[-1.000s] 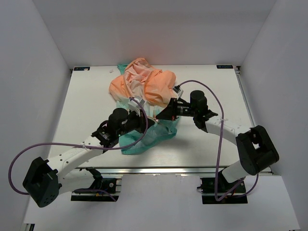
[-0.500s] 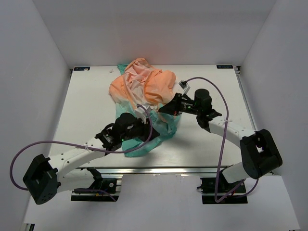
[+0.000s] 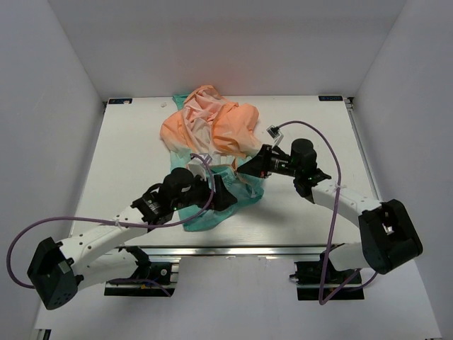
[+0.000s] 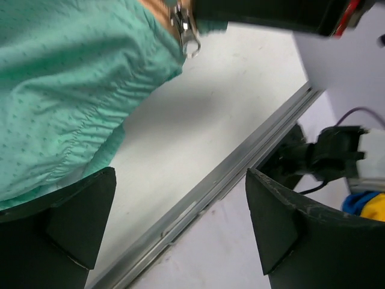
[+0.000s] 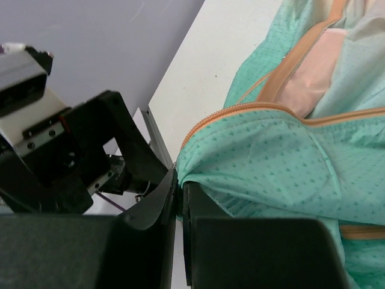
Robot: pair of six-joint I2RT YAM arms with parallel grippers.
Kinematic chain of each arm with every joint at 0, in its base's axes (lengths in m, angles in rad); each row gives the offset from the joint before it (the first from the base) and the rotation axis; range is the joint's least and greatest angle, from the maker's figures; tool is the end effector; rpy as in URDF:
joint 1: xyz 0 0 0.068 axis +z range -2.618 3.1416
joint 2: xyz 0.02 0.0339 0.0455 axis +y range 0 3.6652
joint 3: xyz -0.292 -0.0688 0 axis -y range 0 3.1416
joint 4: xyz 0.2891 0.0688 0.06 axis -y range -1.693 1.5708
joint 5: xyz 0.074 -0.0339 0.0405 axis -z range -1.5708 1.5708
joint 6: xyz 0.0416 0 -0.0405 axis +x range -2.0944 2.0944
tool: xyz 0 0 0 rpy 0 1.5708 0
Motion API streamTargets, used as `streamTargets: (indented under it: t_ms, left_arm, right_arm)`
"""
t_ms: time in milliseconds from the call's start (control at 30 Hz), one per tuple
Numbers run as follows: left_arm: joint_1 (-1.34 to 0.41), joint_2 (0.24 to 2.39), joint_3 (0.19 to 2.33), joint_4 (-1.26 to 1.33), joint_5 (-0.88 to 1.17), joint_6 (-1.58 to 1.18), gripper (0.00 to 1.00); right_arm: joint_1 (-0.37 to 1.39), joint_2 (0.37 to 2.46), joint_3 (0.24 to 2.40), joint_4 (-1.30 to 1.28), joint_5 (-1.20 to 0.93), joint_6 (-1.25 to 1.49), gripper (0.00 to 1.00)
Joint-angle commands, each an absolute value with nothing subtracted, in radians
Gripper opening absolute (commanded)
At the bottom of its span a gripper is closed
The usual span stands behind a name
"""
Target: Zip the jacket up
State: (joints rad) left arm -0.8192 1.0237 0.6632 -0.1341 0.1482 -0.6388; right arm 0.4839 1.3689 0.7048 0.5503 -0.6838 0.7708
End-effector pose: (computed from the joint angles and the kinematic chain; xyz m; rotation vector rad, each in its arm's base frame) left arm 0.1738 -0.1950 0.2624 0.2993 2.2121 -1.0101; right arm 0.2813 0.1776 0.2566 -0.3103 1.8750 1.4706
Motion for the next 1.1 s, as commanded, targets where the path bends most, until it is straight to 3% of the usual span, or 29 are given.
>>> streamTargets:
  t_ms: [0,133,367,800,1067]
  left_arm:
    - [-0.782,0.985,0.703,-0.107,0.115,-0.715,0.98]
    - [-0.695,1.0,0.646,-0.026,0.255,-0.805,0.98]
    - [-0.492,1.086,0.437,0.545,0.595,-1.081,0.98]
    - [-0.494,1.218,0.489,0.669,0.678,-1.091,0.93]
    - [-0.494,1.288,0.508,0.707,0.689,-1.097,0.84]
  right_arm:
    - [0.483,1.324,0.692,0.611,-0.721,0.785,0.0]
    - [0.486,1.31,0.672,0.627,-0.738,0.799,0.0]
    - [0.497,1.307,0.66,0.643,-0.75,0.805,0.0]
    - [0.515,1.339,0.673,0.66,-0.742,0.807,0.0]
    - [0.523,1.338,0.672,0.684,-0.741,0.822,0.0]
